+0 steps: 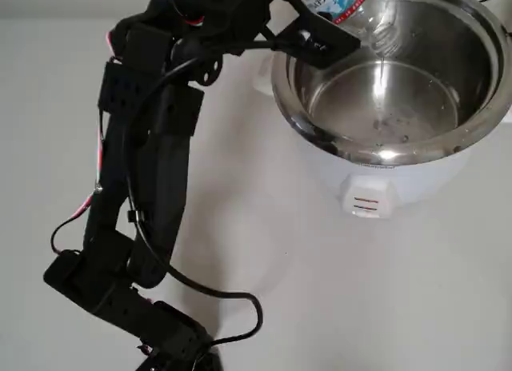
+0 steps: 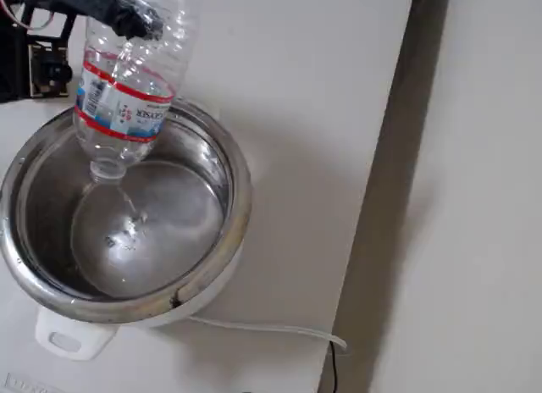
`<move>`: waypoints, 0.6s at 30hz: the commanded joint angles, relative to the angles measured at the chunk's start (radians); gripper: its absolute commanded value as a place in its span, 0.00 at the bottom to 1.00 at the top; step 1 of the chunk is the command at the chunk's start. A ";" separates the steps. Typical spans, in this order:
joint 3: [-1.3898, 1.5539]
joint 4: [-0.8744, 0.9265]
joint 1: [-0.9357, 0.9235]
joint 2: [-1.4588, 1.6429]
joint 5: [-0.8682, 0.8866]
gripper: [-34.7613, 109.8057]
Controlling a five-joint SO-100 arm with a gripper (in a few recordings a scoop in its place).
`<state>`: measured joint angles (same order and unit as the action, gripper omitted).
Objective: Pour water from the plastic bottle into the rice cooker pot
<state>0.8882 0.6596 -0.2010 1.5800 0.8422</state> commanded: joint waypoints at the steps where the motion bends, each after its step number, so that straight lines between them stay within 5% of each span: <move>1: -0.074 0.005 -0.021 0.035 0.012 0.29; 18: -0.074 0.014 -0.029 0.026 0.009 0.29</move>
<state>0.8882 0.6719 -0.2132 1.5815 0.8544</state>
